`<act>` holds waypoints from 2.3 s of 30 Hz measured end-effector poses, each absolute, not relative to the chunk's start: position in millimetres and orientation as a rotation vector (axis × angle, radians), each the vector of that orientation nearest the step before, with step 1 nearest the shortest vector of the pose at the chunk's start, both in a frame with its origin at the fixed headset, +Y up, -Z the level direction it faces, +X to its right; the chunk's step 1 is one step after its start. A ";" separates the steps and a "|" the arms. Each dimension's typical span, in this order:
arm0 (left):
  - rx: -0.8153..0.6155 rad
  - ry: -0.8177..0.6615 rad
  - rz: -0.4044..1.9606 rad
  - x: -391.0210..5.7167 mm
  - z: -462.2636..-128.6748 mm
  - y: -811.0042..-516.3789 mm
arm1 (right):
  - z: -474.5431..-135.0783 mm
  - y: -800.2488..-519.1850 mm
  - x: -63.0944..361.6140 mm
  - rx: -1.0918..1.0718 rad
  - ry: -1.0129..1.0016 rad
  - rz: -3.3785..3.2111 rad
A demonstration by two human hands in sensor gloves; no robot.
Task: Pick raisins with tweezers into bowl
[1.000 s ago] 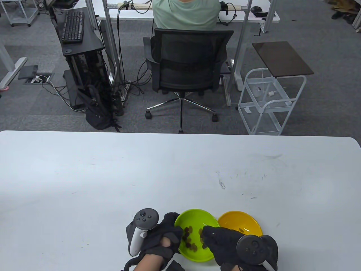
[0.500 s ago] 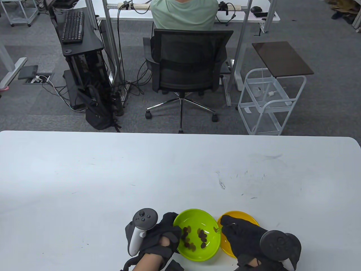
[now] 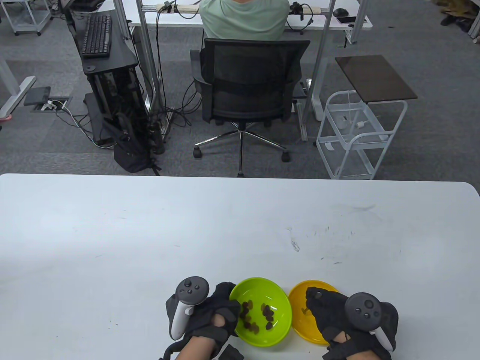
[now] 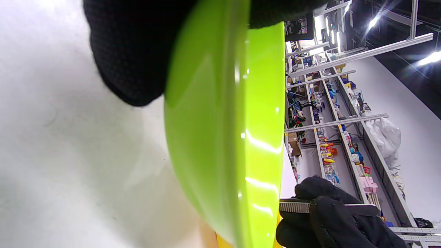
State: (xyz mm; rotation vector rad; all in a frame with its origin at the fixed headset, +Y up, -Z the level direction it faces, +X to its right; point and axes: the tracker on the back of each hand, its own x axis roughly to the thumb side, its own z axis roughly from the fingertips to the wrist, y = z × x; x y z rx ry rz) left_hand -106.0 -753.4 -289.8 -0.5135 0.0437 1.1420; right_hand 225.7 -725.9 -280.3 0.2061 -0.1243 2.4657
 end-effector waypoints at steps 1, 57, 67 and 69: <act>-0.513 0.044 1.143 -106.1 -290.0 -753.5 | -281.0 -727.6 226.0 0.202 -0.118 2.470; -0.536 0.004 1.151 -97.1 -288.5 -753.7 | -246.3 -683.7 171.4 0.720 -0.082 2.192; -0.538 0.011 1.138 -98.3 -288.7 -753.7 | -267.1 -696.9 226.6 0.436 -0.128 2.283; -0.541 0.010 1.139 -98.3 -288.8 -753.9 | -271.6 -704.3 230.9 0.407 -0.087 2.332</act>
